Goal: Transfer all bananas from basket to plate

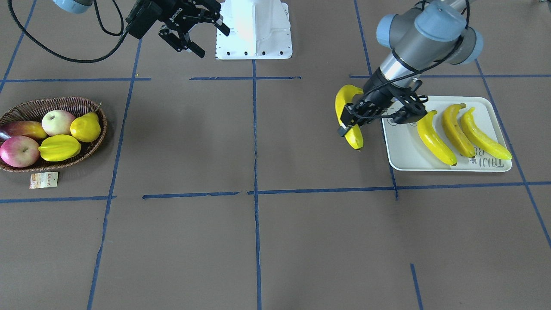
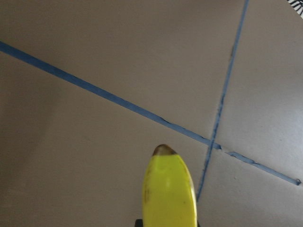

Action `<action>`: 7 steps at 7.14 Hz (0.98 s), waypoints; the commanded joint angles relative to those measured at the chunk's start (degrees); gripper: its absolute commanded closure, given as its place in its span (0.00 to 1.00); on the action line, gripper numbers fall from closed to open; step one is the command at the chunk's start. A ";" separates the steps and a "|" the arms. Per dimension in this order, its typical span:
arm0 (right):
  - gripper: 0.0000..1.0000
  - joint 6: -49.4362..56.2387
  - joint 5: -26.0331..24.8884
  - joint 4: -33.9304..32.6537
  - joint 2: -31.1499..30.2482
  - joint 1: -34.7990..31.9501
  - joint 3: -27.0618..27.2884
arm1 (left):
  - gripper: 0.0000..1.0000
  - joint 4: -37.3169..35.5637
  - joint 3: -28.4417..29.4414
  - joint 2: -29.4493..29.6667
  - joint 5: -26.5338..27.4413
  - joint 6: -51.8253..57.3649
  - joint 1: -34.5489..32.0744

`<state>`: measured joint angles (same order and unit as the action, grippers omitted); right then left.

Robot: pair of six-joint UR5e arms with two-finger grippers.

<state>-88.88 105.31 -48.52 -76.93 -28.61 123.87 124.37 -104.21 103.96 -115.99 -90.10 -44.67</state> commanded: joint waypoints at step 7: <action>0.00 0.02 -0.02 0.00 -0.68 -1.80 -0.83 | 0.01 -0.36 1.91 -12.64 7.53 9.76 0.02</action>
<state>-88.86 105.29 -48.52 -77.61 -30.39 123.08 123.95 -102.69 91.44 -108.92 -80.77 -44.78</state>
